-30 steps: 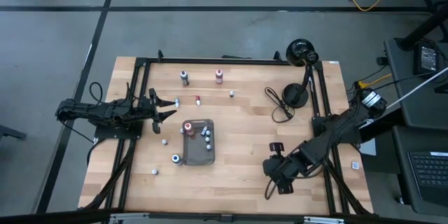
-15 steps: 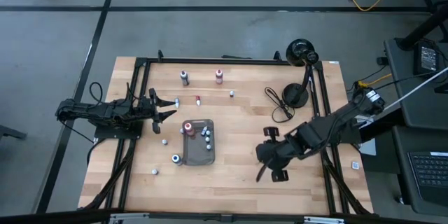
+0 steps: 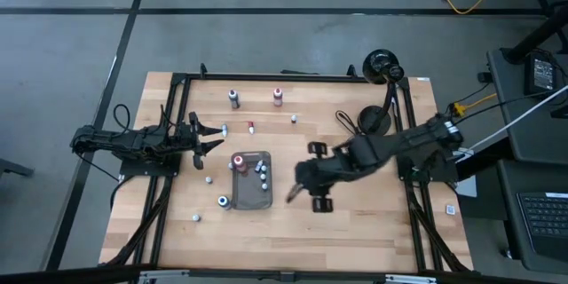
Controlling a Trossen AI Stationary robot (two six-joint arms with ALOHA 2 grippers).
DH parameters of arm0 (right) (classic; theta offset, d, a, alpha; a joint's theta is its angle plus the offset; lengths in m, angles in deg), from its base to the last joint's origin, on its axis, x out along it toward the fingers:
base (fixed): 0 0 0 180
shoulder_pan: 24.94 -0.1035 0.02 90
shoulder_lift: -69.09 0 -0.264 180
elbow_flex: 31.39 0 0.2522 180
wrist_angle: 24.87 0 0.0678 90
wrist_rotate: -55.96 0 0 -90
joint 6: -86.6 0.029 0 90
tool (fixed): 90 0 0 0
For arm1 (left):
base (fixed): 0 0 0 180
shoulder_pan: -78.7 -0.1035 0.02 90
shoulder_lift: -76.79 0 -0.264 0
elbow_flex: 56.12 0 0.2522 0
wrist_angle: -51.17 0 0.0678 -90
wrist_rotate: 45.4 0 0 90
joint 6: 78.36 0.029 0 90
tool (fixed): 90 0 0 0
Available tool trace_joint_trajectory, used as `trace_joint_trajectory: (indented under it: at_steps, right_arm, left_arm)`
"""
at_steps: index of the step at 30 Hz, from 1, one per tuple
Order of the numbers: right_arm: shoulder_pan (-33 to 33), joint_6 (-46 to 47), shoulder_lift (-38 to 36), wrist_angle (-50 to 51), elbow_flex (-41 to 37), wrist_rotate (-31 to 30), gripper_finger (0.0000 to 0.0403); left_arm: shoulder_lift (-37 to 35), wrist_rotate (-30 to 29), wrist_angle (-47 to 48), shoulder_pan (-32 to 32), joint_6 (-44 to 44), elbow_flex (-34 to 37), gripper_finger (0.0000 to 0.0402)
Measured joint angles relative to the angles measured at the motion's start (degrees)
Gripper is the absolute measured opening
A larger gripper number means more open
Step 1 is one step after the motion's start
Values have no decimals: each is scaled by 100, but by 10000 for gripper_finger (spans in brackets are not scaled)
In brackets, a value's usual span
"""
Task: Pick & Place food coloring
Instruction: Put the yellow food coloring bottle into the bin
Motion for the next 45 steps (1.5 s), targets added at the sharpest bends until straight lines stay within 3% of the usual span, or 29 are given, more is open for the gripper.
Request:
trace_joint_trajectory:
  at_steps: [9, 16, 45]
  right_arm:
    - [469, -502, 1367, -35, 1738, 243, 123]
    - [718, -639, 2135, -158, 2508, 494, 123]
    - [1112, -1237, 3488, -1444, 2671, 518, 123]
  left_arm:
    - [1, 0, 1, -1, -2, 0, 155]
    - [1, 0, 0, -2, -1, 0, 155]
    - [2, -2, 1, 0, -2, 0, 155]
